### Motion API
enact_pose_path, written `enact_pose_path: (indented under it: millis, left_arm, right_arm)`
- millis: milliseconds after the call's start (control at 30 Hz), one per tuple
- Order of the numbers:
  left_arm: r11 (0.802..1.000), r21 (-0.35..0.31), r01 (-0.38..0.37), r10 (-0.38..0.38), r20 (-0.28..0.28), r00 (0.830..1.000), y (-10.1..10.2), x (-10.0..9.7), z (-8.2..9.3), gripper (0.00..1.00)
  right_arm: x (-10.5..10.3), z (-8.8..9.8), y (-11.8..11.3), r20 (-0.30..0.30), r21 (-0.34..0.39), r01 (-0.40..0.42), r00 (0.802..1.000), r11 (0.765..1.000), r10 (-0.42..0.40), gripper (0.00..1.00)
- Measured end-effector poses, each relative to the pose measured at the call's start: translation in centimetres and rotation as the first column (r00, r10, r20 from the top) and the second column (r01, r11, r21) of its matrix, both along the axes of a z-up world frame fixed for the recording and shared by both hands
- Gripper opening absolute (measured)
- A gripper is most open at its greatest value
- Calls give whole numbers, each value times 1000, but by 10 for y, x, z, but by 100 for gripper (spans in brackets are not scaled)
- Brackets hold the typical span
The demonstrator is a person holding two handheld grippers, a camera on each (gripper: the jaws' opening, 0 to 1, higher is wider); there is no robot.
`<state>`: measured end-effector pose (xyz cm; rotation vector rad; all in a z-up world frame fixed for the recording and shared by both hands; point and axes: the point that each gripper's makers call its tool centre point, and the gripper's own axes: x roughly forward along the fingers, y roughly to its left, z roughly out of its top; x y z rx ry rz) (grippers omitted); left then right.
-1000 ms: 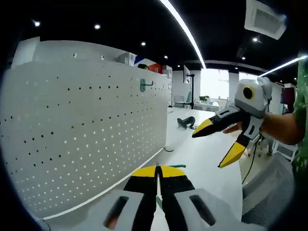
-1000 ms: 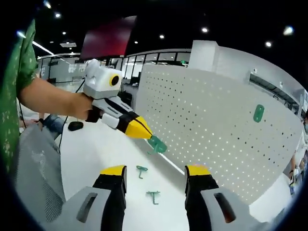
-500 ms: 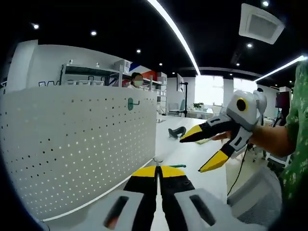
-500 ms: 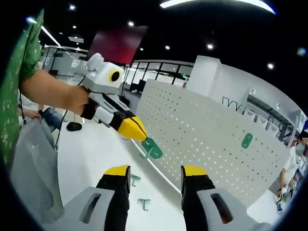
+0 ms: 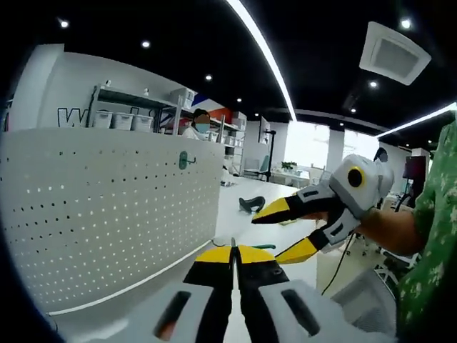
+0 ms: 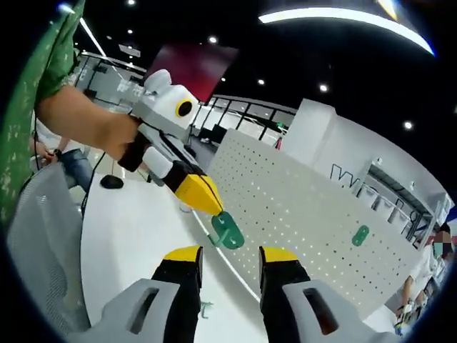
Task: Insert the hook assembly into the mounting plate slot until the hook locks in place.
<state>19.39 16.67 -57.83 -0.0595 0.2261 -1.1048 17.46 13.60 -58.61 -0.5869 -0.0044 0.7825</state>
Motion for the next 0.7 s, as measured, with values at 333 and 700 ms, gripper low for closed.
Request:
enact_pose_path:
  millis: [333, 700]
  left_arm:
    - [1000, -17, 17, -18, -51, 999, -14, -9, 6, 1]
    - [999, -27, 47, -49, -89, 995, -29, -14, 10, 1]
  right_arm:
    - [-3, 5, -1, 67, -43, -6, 998, 999, 9, 20]
    - [-8, 9, -12, 168, -152, 30, 986, 988, -4, 11]
